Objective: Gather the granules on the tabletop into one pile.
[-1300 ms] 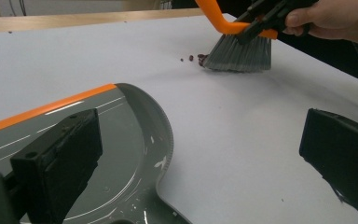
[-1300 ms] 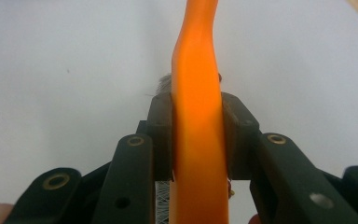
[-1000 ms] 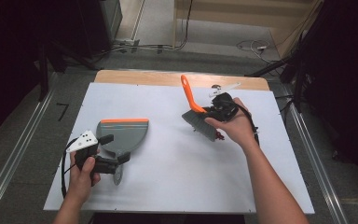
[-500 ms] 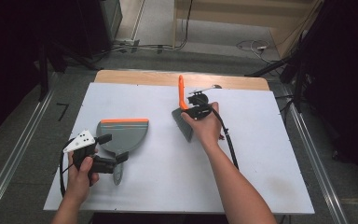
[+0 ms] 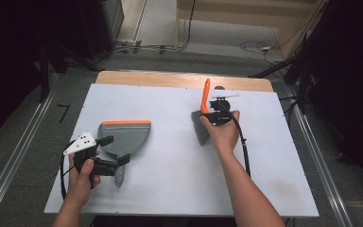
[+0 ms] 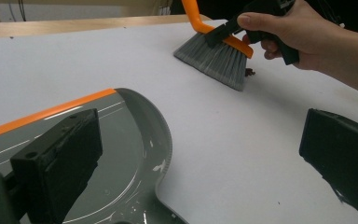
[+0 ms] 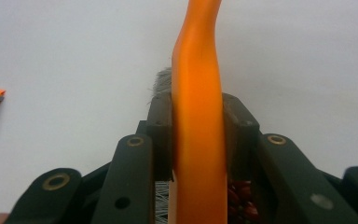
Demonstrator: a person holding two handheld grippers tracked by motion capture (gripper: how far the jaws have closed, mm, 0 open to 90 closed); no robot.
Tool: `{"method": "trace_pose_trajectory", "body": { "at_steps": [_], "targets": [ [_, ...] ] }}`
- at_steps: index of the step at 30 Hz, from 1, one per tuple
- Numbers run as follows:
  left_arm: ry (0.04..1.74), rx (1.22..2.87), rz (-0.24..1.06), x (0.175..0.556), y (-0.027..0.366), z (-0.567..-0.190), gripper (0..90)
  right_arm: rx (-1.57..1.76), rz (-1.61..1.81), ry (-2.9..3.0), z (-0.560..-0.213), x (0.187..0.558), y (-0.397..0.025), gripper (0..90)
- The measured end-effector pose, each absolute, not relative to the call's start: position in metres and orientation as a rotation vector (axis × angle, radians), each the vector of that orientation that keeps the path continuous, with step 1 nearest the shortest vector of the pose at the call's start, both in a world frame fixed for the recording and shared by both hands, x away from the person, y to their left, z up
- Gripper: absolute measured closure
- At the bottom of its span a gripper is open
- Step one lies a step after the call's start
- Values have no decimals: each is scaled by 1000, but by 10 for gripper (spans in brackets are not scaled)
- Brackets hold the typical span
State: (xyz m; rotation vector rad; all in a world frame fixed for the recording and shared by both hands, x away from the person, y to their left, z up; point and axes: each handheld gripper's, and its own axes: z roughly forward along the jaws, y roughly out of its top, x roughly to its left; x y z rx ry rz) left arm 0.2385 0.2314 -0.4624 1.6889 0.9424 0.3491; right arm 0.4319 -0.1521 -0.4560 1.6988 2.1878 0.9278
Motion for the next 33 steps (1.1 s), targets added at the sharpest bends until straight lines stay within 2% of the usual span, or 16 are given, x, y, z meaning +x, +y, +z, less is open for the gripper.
{"method": "trace_pose_trajectory", "body": {
  "at_steps": [27, 33],
  "targets": [
    [943, 1689, 346, 239, 230, -463, 0, 1747, 913, 2094, -456, 417, -193, 672],
    [944, 1688, 345, 239, 230, -463, 0, 1740, 1017, 2107, -454, 415, -197, 675]
  ]
}}
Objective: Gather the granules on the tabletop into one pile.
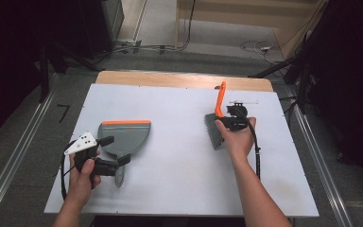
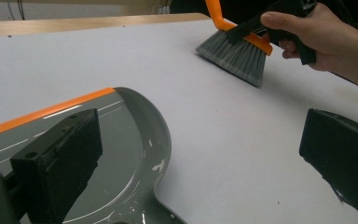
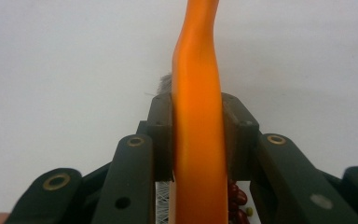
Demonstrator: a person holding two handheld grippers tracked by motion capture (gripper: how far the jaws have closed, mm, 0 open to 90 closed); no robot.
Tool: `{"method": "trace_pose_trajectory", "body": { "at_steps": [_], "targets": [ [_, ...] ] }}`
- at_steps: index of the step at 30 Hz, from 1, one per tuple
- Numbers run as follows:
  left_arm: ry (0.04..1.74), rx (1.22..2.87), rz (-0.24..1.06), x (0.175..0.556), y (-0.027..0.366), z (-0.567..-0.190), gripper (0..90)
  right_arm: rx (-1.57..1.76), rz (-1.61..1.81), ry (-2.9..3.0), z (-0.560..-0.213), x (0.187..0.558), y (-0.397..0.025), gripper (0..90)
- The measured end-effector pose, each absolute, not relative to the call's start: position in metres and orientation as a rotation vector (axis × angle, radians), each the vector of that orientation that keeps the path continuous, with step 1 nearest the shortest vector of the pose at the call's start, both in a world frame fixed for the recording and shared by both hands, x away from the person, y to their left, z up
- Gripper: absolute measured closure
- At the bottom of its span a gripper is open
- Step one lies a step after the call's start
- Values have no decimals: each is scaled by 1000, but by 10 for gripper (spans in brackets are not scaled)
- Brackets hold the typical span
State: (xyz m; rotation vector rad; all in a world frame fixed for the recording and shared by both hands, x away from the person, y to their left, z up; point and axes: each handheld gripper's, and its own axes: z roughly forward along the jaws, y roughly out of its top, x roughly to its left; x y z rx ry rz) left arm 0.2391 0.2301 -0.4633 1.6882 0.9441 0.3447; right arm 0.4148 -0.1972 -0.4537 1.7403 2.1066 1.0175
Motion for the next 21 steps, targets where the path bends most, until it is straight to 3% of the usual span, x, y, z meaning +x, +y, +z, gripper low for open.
{"method": "trace_pose_trajectory", "body": {
  "at_steps": [13, 21],
  "targets": [
    [949, 1692, 344, 239, 230, -464, 0, 1503, 1072, 2179, -414, 424, -211, 676],
    [949, 1693, 344, 240, 230, -464, 0, 889, 835, 2343, -412, 457, -204, 676]
  ]
}}
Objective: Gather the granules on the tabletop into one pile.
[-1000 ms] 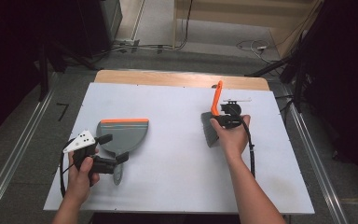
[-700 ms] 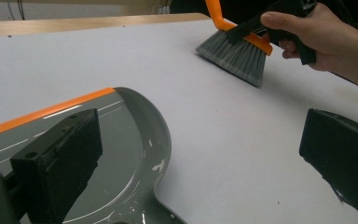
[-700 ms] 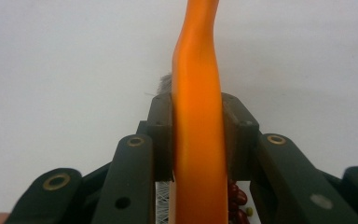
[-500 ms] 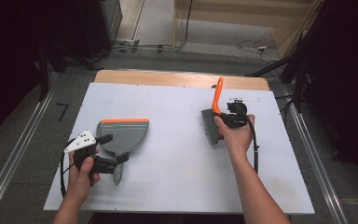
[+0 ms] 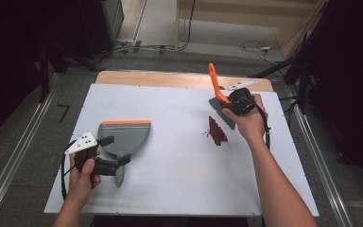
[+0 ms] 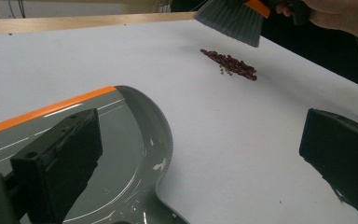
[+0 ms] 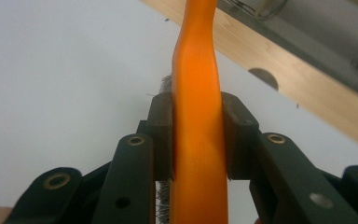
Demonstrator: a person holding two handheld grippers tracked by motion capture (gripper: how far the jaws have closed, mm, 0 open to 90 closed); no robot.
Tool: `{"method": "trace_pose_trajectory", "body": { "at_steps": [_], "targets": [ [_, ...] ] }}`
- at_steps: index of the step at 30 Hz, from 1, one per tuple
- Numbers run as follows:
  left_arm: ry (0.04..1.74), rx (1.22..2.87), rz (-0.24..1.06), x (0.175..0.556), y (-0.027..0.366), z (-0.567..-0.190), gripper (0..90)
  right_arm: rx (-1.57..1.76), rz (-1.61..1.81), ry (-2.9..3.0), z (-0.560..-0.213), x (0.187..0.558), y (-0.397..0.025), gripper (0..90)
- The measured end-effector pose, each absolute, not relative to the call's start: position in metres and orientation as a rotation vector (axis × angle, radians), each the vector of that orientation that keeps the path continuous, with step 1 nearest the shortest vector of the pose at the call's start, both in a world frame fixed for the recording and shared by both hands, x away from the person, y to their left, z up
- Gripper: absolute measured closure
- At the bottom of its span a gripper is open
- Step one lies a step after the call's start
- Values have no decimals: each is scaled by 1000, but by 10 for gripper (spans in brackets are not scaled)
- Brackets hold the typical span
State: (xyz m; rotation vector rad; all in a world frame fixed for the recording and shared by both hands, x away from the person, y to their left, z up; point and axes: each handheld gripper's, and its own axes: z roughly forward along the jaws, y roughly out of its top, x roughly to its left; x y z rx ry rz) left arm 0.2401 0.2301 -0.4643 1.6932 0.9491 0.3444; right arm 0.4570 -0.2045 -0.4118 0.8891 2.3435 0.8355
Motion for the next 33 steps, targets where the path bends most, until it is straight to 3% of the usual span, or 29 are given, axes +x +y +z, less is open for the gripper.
{"method": "trace_pose_trajectory", "body": {
  "at_steps": [12, 25, 33],
  "targets": [
    [944, 1689, 344, 239, 231, -463, 0, 493, 717, 2454, -449, 476, -179, 676],
    [940, 1694, 342, 239, 228, -463, 0, 441, 740, 2518, -445, 450, -183, 680],
    [942, 1695, 346, 239, 230, -463, 0, 609, 846, 2479, -414, 424, -182, 679]
  ]
}}
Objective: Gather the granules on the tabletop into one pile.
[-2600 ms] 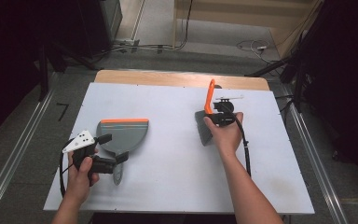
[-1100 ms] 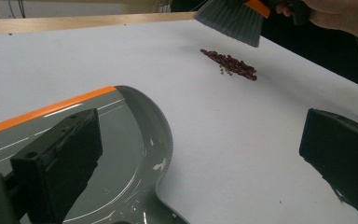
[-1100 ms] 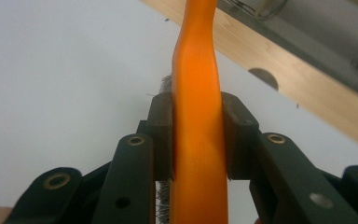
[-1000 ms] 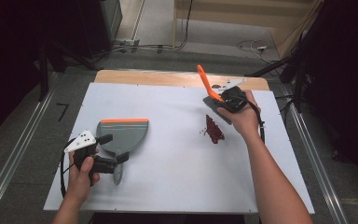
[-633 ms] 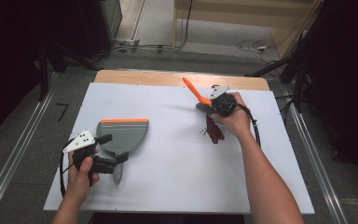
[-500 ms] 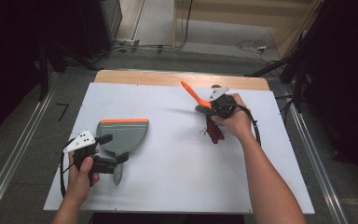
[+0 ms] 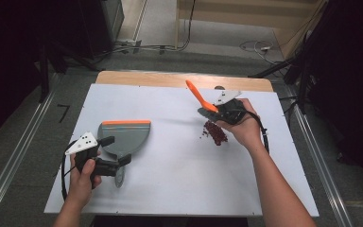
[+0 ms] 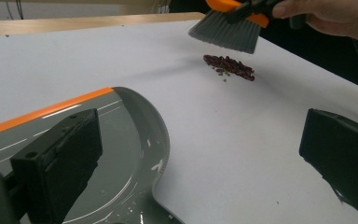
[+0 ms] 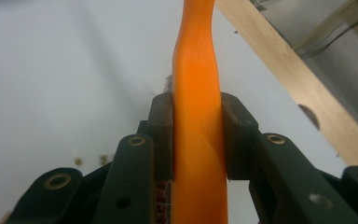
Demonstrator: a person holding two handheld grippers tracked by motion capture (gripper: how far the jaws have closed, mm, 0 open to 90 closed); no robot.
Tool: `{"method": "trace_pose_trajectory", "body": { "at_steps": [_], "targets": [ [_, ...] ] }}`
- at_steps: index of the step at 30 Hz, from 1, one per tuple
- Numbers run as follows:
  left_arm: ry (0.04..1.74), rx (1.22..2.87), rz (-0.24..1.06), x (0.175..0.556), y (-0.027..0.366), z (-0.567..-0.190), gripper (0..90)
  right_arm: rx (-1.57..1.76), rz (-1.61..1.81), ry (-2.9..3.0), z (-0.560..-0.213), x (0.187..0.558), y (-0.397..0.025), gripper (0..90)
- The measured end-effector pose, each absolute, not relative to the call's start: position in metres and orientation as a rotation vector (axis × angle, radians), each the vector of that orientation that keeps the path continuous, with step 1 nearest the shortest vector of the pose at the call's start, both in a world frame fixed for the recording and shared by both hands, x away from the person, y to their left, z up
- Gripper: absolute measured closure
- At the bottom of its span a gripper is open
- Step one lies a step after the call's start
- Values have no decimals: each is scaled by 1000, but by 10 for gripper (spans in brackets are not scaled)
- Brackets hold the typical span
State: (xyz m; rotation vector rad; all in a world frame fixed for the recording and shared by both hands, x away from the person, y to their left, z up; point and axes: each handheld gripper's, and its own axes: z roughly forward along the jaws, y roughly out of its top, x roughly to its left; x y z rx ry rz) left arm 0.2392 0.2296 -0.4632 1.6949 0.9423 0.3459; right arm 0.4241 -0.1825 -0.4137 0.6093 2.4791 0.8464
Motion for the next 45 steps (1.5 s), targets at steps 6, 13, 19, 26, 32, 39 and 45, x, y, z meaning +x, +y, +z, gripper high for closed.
{"method": "trace_pose_trajectory", "body": {
  "at_steps": [6, 13, 19, 26, 32, 39, 45],
  "targets": [
    [942, 1693, 346, 239, 229, -463, 0, 832, 960, 2576, -410, 400, -169, 679],
    [940, 1694, 345, 239, 229, -463, 0, 975, 940, 2723, -443, 390, -159, 680],
    [941, 1694, 347, 239, 229, -463, 0, 1069, 956, 2610, -450, 406, -180, 677],
    [942, 1692, 347, 238, 229, -463, 0, 1149, 959, 2540, -451, 415, -195, 677],
    [941, 1689, 347, 237, 229, -462, 0, 1133, 925, 2531, -448, 417, -194, 678],
    [940, 1688, 345, 237, 228, -463, 0, 1111, 934, 2520, -439, 412, -193, 679],
    [938, 1694, 346, 237, 228, -462, 0, 1111, 986, 2495, -430, 406, -199, 679]
  ]
}}
